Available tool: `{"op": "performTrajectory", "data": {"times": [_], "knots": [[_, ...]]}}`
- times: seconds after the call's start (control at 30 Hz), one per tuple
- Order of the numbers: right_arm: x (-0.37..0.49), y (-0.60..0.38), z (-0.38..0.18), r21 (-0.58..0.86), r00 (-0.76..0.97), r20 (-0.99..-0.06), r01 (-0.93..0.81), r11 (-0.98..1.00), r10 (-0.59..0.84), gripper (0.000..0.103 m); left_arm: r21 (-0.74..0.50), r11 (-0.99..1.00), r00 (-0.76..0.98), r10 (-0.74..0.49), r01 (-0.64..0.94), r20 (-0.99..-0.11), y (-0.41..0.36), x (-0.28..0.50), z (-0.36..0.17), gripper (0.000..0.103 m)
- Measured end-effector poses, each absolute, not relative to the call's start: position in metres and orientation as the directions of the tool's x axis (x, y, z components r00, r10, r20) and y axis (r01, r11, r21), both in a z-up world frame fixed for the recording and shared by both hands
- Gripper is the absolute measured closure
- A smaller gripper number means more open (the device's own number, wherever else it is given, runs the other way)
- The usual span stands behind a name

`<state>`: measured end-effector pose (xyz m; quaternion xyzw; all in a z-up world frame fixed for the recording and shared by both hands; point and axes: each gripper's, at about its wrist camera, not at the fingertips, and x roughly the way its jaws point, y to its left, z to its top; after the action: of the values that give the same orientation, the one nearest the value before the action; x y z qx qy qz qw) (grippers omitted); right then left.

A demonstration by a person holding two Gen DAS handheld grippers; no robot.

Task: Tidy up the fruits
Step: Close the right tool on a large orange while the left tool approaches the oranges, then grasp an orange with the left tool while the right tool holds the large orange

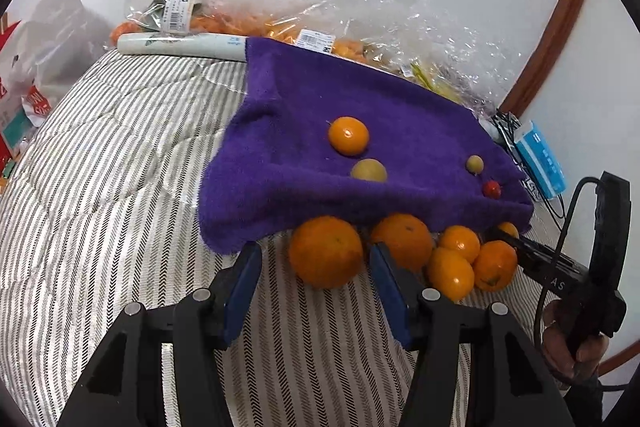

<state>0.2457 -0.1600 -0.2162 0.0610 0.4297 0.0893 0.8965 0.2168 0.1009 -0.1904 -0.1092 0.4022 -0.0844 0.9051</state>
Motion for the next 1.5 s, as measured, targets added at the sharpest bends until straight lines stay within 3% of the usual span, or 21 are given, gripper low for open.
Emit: {"op": "performTrajectory", "data": {"times": [0.23, 0.53, 0.83, 1.0, 1.5], "knots": [[0.232, -0.154, -0.207, 0.141, 0.666, -0.72, -0.136, 0.981, 0.195, 0.069, -0.271, 0.961, 0.708, -0.226, 0.051, -0.669, 0.107, 0.212, -0.18, 0.049], [0.209, -0.171, -0.198, 0.102, 0.692, -0.703, -0.134, 0.986, 0.166, 0.069, -0.268, 0.961, 0.691, -0.235, 0.062, -0.684, 0.104, 0.208, -0.176, 0.049], [0.199, -0.188, -0.202, 0.077, 0.694, -0.705, -0.132, 0.988, 0.148, 0.069, -0.203, 0.979, 0.647, -0.169, 0.022, -0.743, 0.087, 0.227, -0.196, 0.051], [0.203, -0.185, -0.204, 0.112, 0.679, -0.709, -0.156, 0.981, 0.189, 0.069, -0.103, 0.994, 0.672, -0.096, 0.029, -0.734, 0.072, 0.229, -0.199, 0.063], [0.202, -0.178, -0.206, 0.123, 0.664, -0.717, -0.178, 0.976, 0.212, 0.069, -0.148, 0.988, 0.673, -0.134, 0.037, -0.728, 0.075, 0.228, -0.198, 0.064]]}}
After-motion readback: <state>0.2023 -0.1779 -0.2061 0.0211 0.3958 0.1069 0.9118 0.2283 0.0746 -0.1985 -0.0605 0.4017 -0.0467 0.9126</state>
